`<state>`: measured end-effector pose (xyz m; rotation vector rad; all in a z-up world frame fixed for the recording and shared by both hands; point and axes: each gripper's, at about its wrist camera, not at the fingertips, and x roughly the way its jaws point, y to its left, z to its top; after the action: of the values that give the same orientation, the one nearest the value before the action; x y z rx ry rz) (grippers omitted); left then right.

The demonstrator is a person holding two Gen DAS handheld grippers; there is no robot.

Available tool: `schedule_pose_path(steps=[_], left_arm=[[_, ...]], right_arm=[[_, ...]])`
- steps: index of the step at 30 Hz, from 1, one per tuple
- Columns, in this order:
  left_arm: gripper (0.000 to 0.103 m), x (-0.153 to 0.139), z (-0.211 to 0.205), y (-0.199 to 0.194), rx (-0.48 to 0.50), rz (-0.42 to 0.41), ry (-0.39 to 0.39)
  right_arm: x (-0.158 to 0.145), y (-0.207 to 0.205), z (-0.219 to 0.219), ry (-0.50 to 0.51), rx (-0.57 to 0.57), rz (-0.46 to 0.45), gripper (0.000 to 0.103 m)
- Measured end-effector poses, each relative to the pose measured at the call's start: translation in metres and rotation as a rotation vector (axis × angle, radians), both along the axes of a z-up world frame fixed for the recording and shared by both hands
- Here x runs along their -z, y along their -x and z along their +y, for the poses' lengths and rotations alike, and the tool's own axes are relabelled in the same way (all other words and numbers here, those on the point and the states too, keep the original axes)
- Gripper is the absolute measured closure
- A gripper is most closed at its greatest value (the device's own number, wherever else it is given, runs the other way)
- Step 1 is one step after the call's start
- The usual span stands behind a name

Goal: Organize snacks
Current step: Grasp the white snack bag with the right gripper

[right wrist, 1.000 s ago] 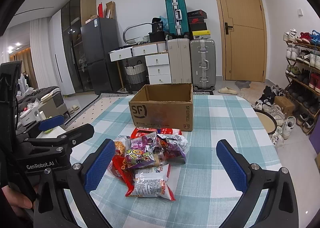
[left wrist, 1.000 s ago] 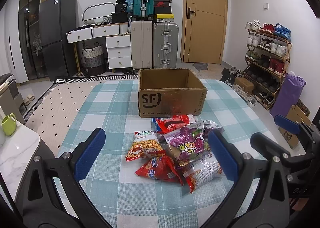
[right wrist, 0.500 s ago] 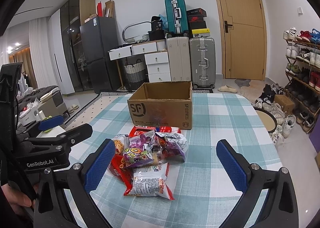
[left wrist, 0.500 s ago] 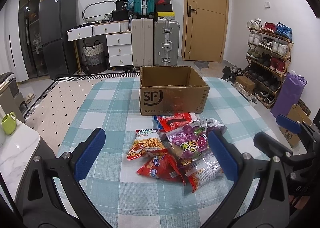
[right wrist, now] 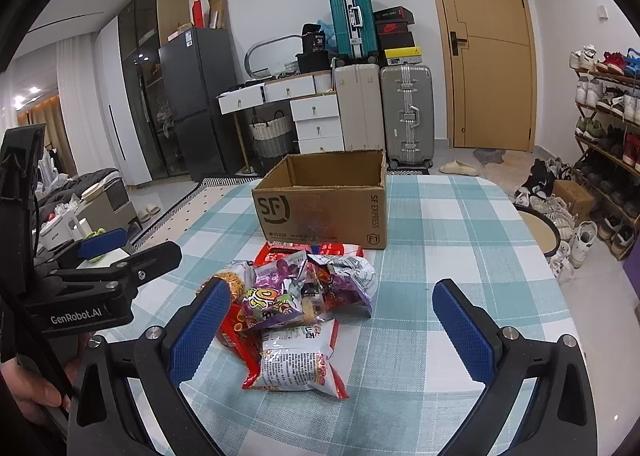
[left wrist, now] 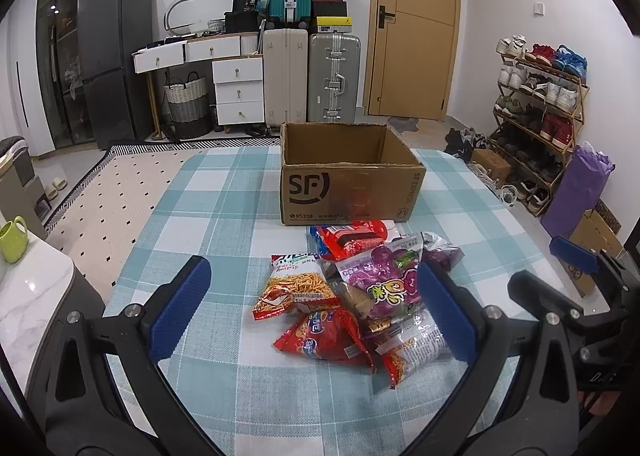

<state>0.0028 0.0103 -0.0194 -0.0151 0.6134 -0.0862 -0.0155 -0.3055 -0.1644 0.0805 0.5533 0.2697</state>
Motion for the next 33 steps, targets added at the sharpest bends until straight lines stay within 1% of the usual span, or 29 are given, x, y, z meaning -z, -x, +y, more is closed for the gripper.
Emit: schedule_pose_path(steps=[6,11,19,27,28,29,32,33], left_arm=[[0.0,0.012,0.004,-0.016,-0.007,0.024,0.004],[0.0,0.024,0.013,-0.029,-0.017,0.04,0.012],[0.0,0.048,0.038,-0.046,-0.044,0.084,0.028],[0.0,0.062,0.053,-0.048,-0.043,0.097,0.017],[0.001,0.063,0.054,-0.048,-0.042,0.099,0.015],[0.001,0.064,0.056,-0.047,-0.039,0.103,0.017],[0.001,0.069,0.06,-0.049,-0.041,0.124,0.022],[0.0,0.071,0.061,-0.05,-0.042,0.13,0.022]], right_arm=[[0.021,-0.015,0.002,-0.012,-0.025,0.058,0.0],[0.043,-0.031,0.002,-0.048,-0.046,0.131,0.0],[0.079,-0.054,0.02,-0.039,-0.127,0.243,0.0],[0.104,-0.07,0.039,-0.01,-0.194,0.312,0.001],[0.105,-0.071,0.042,-0.004,-0.199,0.317,0.004],[0.108,-0.073,0.044,-0.002,-0.21,0.326,0.01],[0.115,-0.075,0.049,-0.002,-0.214,0.363,0.022],[0.118,-0.077,0.049,-0.002,-0.215,0.377,0.023]])
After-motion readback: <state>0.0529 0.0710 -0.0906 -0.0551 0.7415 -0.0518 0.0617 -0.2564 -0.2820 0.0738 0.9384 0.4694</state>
